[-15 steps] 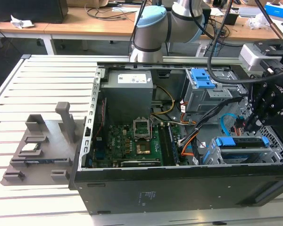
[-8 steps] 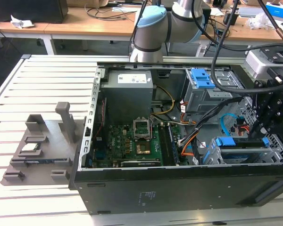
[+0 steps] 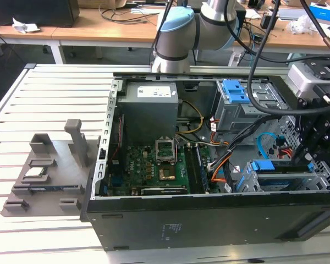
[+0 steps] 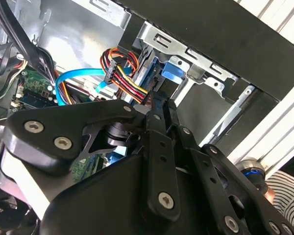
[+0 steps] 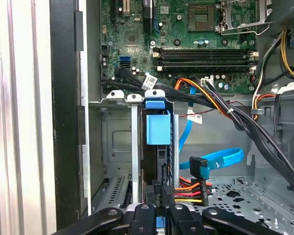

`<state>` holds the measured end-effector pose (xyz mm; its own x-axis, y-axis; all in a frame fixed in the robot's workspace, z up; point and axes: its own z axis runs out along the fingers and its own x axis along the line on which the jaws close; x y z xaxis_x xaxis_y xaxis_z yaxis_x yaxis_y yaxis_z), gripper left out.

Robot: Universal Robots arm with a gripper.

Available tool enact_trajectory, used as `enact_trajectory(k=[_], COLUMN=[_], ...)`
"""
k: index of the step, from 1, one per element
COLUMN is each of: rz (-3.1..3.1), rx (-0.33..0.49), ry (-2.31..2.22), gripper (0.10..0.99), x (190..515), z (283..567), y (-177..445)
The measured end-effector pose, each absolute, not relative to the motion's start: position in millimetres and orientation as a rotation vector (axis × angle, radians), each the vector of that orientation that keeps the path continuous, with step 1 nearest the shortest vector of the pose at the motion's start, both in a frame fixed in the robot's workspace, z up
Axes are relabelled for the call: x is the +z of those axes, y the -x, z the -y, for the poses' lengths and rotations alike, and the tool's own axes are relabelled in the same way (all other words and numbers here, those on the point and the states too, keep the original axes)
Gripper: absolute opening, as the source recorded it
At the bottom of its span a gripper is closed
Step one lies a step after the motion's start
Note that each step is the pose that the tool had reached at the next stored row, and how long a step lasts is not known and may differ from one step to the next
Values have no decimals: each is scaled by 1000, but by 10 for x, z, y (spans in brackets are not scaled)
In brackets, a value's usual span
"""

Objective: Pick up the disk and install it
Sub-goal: 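Insert the first disk wire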

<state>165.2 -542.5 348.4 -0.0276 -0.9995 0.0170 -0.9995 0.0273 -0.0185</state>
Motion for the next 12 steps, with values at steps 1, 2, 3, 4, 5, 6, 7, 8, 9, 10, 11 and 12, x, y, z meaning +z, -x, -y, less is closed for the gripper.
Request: enact_trajectory(k=[1, 2, 3, 4, 5, 6, 7, 8, 9, 10, 11, 12], rz=[-2251, -2251, -2251, -2251, -2251, -2251, -2251, -2251, -2251, -2251, -2251, -2251], rx=[-39, -39, -39, -39, -39, -39, -39, -39, -39, -39, -39, -39], ry=[2190, 2190, 2190, 2190, 2190, 2190, 2190, 2190, 2190, 2190, 2190, 2190], gripper=[169, 169, 169, 169, 169, 169, 169, 169, 169, 169, 169, 169], x=[3479, 3469, 3457, 3450, 3444, 3435, 3428, 3422, 3417, 3415, 3409, 3404], z=[5421, 5408, 5388, 5378, 5368, 5357, 5347, 5343, 5342, 5341, 5341, 5341], y=[-1658, -1662, -1664, -1665, -1666, -1668, -1674, -1678, -1682, -1685, -1688, -1690])
